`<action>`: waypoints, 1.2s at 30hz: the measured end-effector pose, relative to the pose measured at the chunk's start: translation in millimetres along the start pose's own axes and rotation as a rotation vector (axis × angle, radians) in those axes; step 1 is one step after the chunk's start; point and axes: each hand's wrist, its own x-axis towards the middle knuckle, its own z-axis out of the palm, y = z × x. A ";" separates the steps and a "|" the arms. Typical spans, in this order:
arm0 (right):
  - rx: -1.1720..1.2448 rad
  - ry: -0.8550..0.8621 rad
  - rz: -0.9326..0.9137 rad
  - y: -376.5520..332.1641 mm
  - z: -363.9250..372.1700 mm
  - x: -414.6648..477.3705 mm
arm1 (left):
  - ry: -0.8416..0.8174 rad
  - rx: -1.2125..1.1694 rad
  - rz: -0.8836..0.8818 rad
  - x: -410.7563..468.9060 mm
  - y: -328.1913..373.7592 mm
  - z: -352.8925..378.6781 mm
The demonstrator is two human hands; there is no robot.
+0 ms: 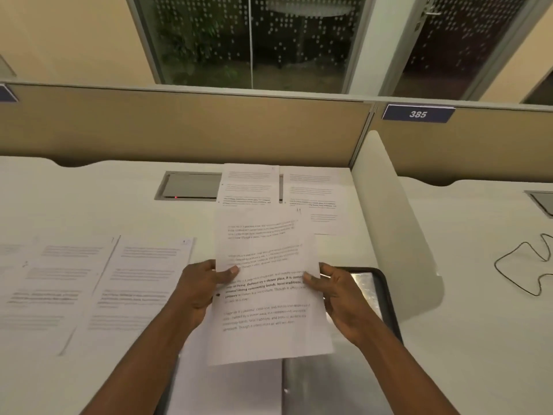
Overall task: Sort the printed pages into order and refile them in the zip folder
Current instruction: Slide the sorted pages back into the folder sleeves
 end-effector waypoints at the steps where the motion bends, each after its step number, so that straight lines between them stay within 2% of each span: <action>1: -0.033 0.028 0.028 4.1 -11.0 -8.3 | 0.055 0.076 0.064 -8.4 -7.2 6.0; 5: -0.140 0.104 0.134 21.4 -48.4 -34.6 | 0.176 0.178 0.230 -48.1 -31.1 34.7; 10: -0.200 0.108 0.179 28.5 -74.4 -55.1 | 0.200 0.222 0.189 -77.9 -63.4 54.1; 15: -0.231 0.124 0.080 13.7 -87.2 -44.7 | 0.147 0.309 0.160 -93.4 -85.6 61.2; 21: -0.430 0.196 -0.083 -10.6 -100.5 -9.1 | 0.028 0.358 0.161 -91.2 -91.5 65.1; 23: -0.558 0.133 -0.098 -24.0 -103.5 0.7 | 0.007 0.361 0.168 -87.0 -91.8 65.6; 27: -1.071 -0.103 0.005 -52.9 -102.1 18.0 | -0.047 0.396 0.171 -76.7 -88.0 68.7; 29: -1.234 -0.193 0.023 -60.7 -94.5 27.6 | -0.073 0.422 0.180 -70.2 -85.2 72.2; 33: -1.349 -0.316 0.041 -68.5 -76.6 41.7 | -0.101 0.395 0.164 -58.2 -82.3 80.2; 36: -1.403 -0.322 0.053 -76.5 -73.8 58.2 | -0.060 0.353 0.154 -51.2 -81.8 86.3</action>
